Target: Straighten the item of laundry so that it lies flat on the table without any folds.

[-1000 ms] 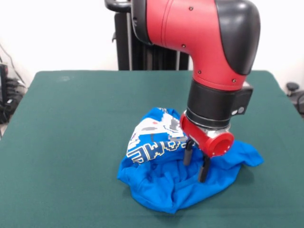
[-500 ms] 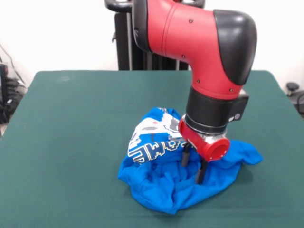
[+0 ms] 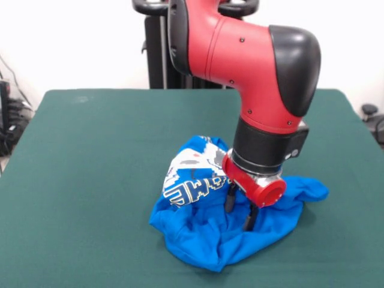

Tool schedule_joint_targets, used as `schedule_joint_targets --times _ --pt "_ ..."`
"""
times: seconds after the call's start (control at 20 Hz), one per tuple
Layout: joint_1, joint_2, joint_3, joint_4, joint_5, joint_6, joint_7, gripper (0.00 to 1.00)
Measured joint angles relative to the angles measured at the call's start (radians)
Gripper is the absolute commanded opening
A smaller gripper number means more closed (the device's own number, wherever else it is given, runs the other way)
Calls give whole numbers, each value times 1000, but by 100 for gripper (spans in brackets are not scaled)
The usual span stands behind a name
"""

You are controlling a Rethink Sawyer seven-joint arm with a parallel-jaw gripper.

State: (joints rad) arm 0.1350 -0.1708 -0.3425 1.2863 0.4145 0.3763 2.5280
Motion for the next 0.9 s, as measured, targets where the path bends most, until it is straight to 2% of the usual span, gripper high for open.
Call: schedule_joint_targets --times 0.8,0.85,0.9 --pt "-1 1 1 -4 -11 0 0 100" --pt "-1 3 1 -10 -10 0 0 0" --pt "-1 4 1 -12 -10 0 0 0"
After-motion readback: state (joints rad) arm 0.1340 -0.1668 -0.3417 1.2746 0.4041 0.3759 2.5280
